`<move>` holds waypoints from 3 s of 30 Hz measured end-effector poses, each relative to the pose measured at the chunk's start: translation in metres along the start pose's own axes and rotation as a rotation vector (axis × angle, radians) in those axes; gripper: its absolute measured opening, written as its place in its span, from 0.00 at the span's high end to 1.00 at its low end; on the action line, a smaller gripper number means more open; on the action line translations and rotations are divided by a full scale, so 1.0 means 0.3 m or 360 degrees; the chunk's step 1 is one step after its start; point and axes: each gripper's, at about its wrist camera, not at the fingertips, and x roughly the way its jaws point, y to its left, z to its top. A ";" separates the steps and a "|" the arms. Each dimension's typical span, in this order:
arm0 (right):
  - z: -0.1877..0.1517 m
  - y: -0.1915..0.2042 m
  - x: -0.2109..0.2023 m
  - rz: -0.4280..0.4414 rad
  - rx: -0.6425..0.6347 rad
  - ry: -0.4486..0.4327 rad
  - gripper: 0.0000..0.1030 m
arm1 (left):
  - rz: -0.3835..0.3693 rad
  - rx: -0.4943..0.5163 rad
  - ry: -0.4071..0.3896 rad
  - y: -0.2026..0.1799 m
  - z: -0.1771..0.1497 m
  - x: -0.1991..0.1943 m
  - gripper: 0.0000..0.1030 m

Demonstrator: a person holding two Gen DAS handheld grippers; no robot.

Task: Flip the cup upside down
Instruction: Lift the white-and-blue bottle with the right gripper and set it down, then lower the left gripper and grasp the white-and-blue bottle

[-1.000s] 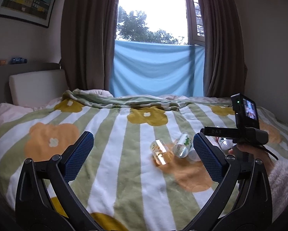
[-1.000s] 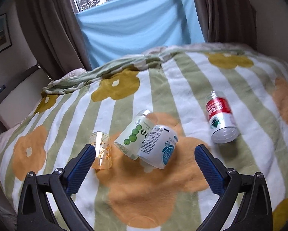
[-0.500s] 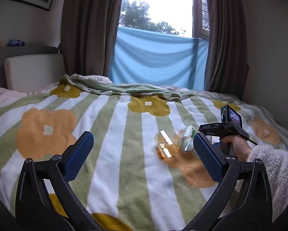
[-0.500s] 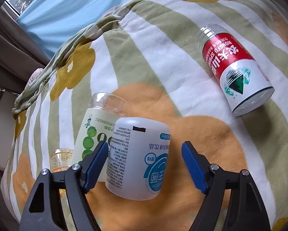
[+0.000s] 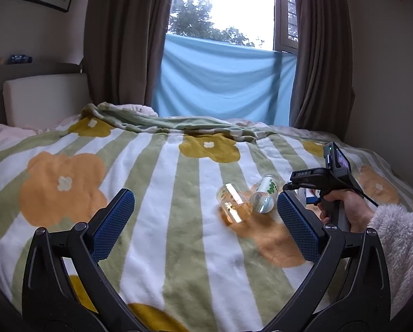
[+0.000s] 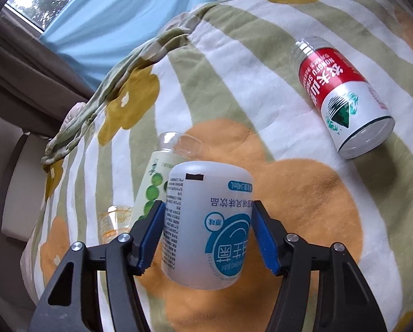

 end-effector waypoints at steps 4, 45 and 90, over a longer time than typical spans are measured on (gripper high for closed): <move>-0.064 0.044 -0.144 0.0083 -0.0184 -0.0030 0.43 | -0.0007 0.0025 0.0026 -0.029 -0.014 -0.006 0.00; -0.384 -0.091 -0.233 0.0205 -0.0548 0.0209 0.00 | -0.0073 0.0029 0.0368 -0.160 -0.016 -0.070 0.00; -0.498 -0.375 -0.623 0.0356 -0.1019 -0.0644 0.00 | -0.0461 -0.0063 0.1353 -0.499 -0.133 0.631 0.43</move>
